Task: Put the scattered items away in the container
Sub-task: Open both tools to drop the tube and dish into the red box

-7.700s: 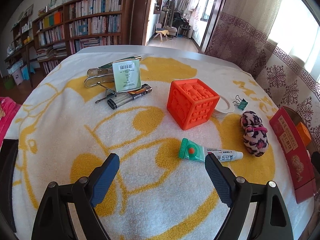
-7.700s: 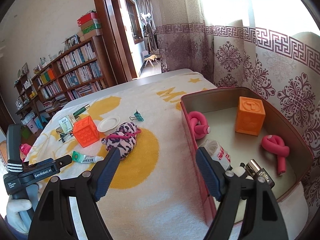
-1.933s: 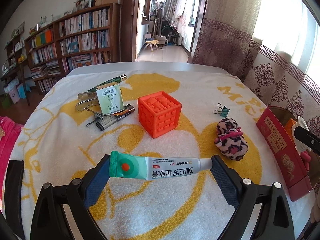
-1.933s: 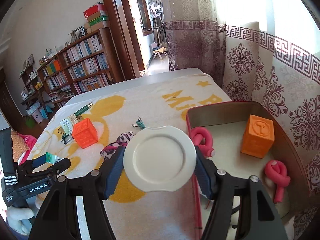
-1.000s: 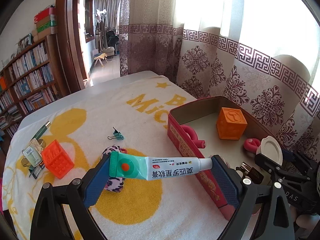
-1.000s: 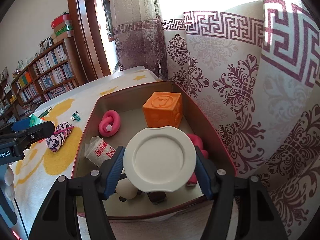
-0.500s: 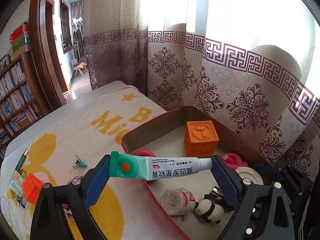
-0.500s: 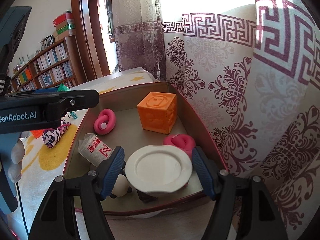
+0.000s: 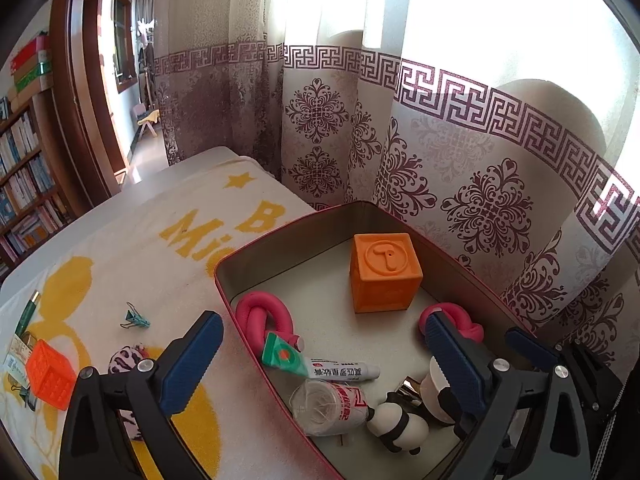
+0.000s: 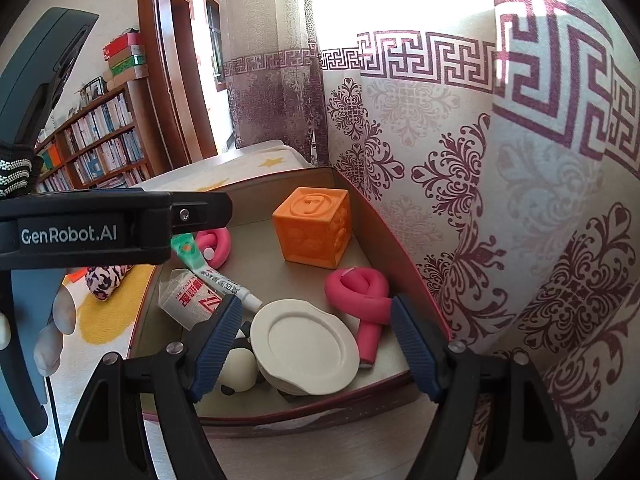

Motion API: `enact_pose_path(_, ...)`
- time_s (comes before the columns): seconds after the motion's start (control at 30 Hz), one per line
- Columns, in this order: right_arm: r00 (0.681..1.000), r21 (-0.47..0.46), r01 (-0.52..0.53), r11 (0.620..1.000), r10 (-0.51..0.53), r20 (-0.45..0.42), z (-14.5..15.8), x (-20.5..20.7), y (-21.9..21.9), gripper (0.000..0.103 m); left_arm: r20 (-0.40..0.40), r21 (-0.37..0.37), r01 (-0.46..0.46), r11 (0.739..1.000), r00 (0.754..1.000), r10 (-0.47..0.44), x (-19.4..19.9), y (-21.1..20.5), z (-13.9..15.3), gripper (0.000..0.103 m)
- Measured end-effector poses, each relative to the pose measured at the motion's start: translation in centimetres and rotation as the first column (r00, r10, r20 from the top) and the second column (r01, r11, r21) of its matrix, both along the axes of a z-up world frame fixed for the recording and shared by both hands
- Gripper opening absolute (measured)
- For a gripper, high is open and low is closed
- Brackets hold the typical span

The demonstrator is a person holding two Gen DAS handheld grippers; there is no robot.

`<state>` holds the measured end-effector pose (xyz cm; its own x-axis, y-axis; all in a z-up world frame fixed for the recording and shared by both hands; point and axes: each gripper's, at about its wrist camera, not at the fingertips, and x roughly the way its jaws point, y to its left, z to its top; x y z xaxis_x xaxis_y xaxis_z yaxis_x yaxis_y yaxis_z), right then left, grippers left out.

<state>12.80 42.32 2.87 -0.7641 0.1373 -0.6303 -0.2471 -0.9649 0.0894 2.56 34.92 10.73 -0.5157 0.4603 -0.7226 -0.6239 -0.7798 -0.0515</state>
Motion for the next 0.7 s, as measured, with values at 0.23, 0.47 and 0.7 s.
enact_pose_path(0.23,1.000,-0.003,0.004,1.000,-0.004,-0.003,0.1,0.1,-0.2,0.080,-0.006,-0.004,-0.001,1.000,1.000,0.001,0.2,-0.6,0.0,0.102)
enact_pose_path(0.47,1.000,-0.008,0.002,1.000,-0.002,-0.009,0.2,0.0,-0.5,0.080,0.012,-0.002,-0.033,0.999,0.999,0.033,-0.1,-1.9,-0.4,0.102)
enact_pose_path(0.7,0.999,-0.021,-0.016,1.000,0.016,-0.029,0.9,-0.5,-1.7,0.080,0.020,0.009,-0.073,0.997,0.997,0.073,-0.5,-4.2,-0.6,0.102)
